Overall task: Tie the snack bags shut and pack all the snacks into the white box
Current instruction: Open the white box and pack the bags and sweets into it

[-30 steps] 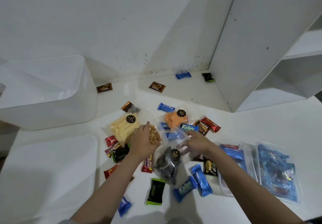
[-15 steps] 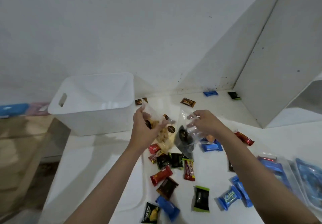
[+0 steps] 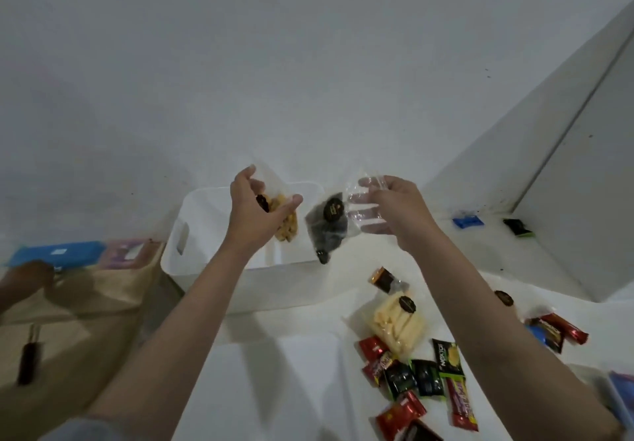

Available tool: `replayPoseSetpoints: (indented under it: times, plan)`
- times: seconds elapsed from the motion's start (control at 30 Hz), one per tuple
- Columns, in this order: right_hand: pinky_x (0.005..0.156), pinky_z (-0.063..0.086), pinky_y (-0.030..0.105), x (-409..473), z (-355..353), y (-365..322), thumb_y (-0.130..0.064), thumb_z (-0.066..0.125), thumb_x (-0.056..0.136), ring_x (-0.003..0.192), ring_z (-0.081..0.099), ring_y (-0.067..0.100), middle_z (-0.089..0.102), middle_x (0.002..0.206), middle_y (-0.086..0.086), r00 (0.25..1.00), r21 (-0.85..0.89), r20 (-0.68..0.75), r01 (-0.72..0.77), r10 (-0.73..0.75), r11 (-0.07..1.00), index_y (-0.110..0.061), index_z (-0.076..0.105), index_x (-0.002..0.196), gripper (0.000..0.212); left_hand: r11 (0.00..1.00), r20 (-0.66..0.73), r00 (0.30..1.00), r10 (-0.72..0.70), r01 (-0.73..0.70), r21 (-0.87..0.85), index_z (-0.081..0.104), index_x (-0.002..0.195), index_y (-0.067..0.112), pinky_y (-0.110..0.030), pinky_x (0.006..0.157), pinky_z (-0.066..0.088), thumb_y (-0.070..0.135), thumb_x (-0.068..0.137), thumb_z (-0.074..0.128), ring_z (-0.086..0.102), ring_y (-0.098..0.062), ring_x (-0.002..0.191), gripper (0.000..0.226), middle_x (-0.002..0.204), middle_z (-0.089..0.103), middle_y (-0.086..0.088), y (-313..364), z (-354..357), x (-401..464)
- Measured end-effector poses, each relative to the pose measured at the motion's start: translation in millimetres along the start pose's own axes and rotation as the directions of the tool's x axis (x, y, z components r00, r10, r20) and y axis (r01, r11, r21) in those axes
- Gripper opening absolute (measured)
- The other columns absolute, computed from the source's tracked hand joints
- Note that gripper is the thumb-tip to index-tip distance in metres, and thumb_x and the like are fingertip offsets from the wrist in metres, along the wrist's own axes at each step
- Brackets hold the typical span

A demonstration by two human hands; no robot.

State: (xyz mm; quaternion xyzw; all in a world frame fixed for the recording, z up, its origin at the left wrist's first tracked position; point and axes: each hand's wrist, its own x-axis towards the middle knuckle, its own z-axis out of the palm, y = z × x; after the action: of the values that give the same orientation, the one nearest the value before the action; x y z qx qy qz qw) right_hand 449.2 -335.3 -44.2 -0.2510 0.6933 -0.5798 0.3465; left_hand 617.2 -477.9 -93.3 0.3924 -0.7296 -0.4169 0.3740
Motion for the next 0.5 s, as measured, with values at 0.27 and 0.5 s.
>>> replayPoseSetpoints:
  times: [0.27,0.5]
  plan:
    - [0.059,0.056,0.034,89,111,12,-0.019,0.045,0.097,0.093,0.065,0.031,0.062,0.101,0.011,0.984,-0.086,0.099,-0.138,0.147,0.987,-0.010,0.058,0.108,0.019,0.948,0.218,0.962,-0.164,0.092,0.305,0.033,0.135,0.027,-0.040,0.108,0.037,0.040,0.065,0.083,0.035,-0.026,0.128,0.087,0.131,0.028,-0.010,-85,-21,74]
    - [0.064,0.052,0.036,147,163,67,-0.011,0.042,0.092,0.087,0.057,0.030,0.054,0.101,0.015,0.904,-0.205,0.146,-0.369,0.401,0.907,-0.009,0.052,0.099,0.013,0.799,0.337,0.859,-0.386,0.129,0.587,0.029,0.129,0.029,-0.032,0.073,0.048,0.044,0.065,0.082,0.053,-0.027,0.085,0.085,0.110,0.033,-0.007,-145,-2,97]
